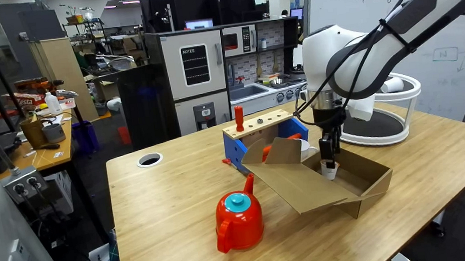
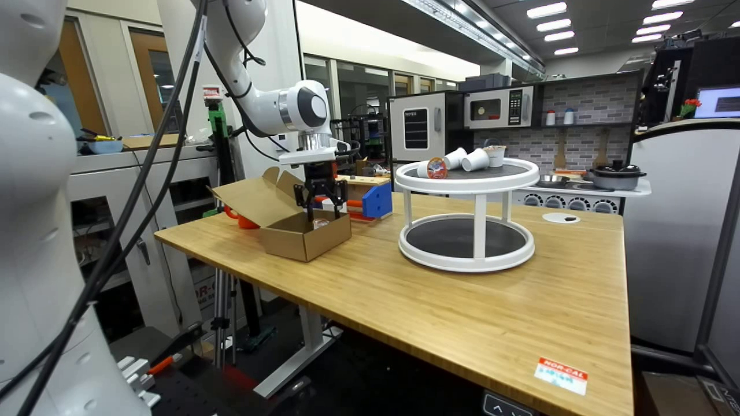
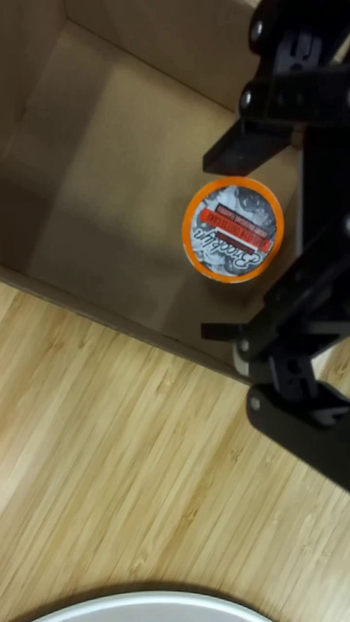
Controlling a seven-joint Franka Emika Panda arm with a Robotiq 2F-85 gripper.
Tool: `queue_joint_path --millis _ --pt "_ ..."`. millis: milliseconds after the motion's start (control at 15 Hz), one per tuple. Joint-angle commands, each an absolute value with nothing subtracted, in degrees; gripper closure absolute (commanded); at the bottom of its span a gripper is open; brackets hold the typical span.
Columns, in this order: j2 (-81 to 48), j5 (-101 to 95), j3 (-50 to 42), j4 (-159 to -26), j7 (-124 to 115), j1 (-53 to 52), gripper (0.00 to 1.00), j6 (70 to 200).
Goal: Take two cans from the stand, put them in the box then put one back on the stand
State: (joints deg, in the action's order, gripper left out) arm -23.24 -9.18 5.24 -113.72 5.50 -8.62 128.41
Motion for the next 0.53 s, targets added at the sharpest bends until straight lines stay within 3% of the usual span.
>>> queue_joint_path --millis 0,67,133,467 --pt "-23.3 -9.3 5.5 -113.6 5.4 -8.4 0.22 128.3" --pt "-23.3 -9.3 5.5 -113.6 5.4 -8.4 0.22 128.3" --pt "-23.7 -8.9 5.3 -113.1 4.7 -8.3 0.06 127.9" --pt "-23.9 -7.5 4.1 -112.3 5.2 -6.2 0.0 125.9"
